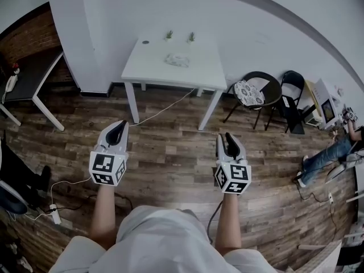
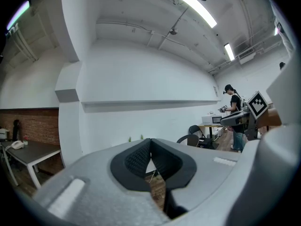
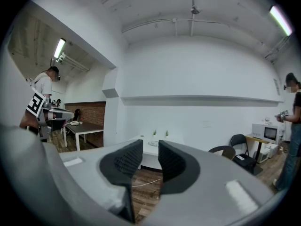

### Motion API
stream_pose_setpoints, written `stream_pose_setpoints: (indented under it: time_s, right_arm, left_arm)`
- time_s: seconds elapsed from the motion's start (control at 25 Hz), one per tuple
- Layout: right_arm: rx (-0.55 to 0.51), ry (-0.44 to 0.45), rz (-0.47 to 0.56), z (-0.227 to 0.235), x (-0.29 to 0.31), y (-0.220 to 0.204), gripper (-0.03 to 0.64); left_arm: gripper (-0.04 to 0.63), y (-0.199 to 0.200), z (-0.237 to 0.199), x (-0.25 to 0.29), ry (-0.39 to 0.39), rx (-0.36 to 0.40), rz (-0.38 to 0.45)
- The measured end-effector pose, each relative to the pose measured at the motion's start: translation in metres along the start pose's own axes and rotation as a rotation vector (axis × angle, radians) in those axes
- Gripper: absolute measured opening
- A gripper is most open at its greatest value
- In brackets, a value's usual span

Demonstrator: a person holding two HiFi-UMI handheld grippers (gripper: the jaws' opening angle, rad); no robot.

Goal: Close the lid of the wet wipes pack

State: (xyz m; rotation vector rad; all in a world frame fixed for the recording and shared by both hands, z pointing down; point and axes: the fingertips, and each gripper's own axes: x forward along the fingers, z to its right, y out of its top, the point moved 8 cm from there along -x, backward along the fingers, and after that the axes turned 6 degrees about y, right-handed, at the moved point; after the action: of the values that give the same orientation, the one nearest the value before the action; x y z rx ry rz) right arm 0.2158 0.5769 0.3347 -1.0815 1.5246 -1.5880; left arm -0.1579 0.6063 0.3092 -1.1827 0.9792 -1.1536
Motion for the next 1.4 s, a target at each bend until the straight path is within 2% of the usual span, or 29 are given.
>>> stream_pose_setpoints:
  time_s: [0.28,0.68,1.08,1.4]
  right_arm:
    - [0.008,-0.031,0.004,-0.029,0.009,-0.002,0.109]
    - [0.019,-0.02,-0.003,-0.027,0.057,-0.007,0.109]
    - [0.037,0.009,-0.038,0.023,0.149,-0.02,0.109]
    - [0.047,0.012,-0.073,0.087,0.239,-0.028,0.109]
  left_arm:
    - [0.008,-0.011,-0.028,0.002,-0.039,0.003,-0.005]
    - [0.008,-0.024,-0.051,0.038,-0.03,-0.001,-0.019]
    - [0.008,-0.043,-0.056,0.129,-0.007,-0.002,-0.065]
    - [0.008,-0.064,-0.053,0.237,-0.004,-0.023,-0.109]
